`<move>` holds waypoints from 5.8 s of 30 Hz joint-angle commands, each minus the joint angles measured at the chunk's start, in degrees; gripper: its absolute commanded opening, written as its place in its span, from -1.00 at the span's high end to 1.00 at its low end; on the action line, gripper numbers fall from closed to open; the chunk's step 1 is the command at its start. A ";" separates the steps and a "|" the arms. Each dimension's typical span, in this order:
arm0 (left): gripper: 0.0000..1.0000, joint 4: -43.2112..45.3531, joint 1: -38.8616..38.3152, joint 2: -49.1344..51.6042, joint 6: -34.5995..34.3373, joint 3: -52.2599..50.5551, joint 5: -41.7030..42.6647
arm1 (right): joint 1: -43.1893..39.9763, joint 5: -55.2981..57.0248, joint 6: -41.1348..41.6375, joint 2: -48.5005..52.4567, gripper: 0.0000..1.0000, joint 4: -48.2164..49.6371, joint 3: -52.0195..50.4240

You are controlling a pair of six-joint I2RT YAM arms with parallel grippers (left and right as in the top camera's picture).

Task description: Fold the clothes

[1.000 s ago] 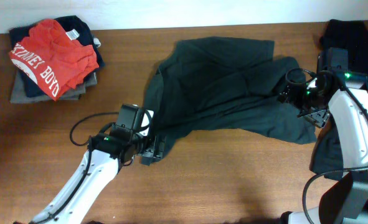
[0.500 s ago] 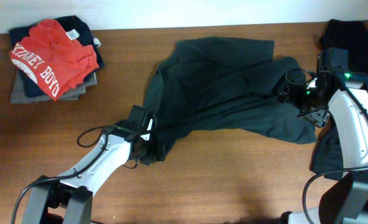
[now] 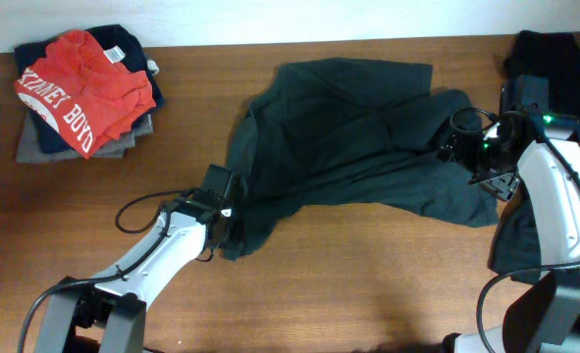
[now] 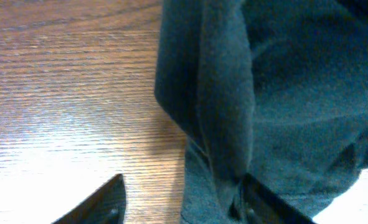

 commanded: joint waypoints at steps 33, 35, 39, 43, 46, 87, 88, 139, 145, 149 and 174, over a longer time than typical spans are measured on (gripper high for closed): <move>0.99 -7.23 13.88 1.57 -5.57 14.80 -10.58 | 0.26 -0.28 -0.59 -0.81 -0.98 -6.25 0.76; 0.98 -9.03 20.20 1.57 -6.64 16.20 -10.67 | 0.26 -0.31 -0.57 -0.81 -0.98 -7.98 0.76; 0.98 -10.16 26.58 1.57 -9.22 16.39 -10.16 | 0.31 -0.37 -0.55 -0.81 -0.98 -9.20 0.74; 0.99 -10.29 28.50 1.57 -9.22 16.39 -9.46 | 0.37 -1.20 -0.55 -0.81 -0.98 -9.22 0.63; 0.99 -10.29 28.48 1.57 -9.20 16.39 -7.43 | 0.37 -1.42 -0.52 -0.79 -0.98 -8.68 -0.15; -0.89 -8.96 28.50 1.57 -9.20 16.37 -3.04 | 7.76 -2.27 -15.43 12.83 0.13 21.55 -12.90; -0.90 -8.98 28.50 1.57 -9.20 16.37 -3.04 | 7.76 -2.29 -15.37 12.83 0.29 21.64 -12.90; -0.98 -7.85 28.50 1.57 -9.20 16.37 -2.01 | 13.64 -5.60 15.52 -18.56 0.93 -17.84 -26.97; -0.98 -7.39 28.50 1.57 -9.20 16.37 -2.01 | 23.93 -2.25 22.21 -18.40 -0.85 -17.05 -26.97; -0.98 -6.84 28.50 1.57 -9.20 16.37 -2.01 | 24.44 -1.27 22.21 -18.38 -0.72 -16.00 -26.45; -0.98 -6.67 28.50 1.57 -9.20 16.37 -1.14 | 4.79 -0.17 -0.81 8.50 0.93 23.52 -13.81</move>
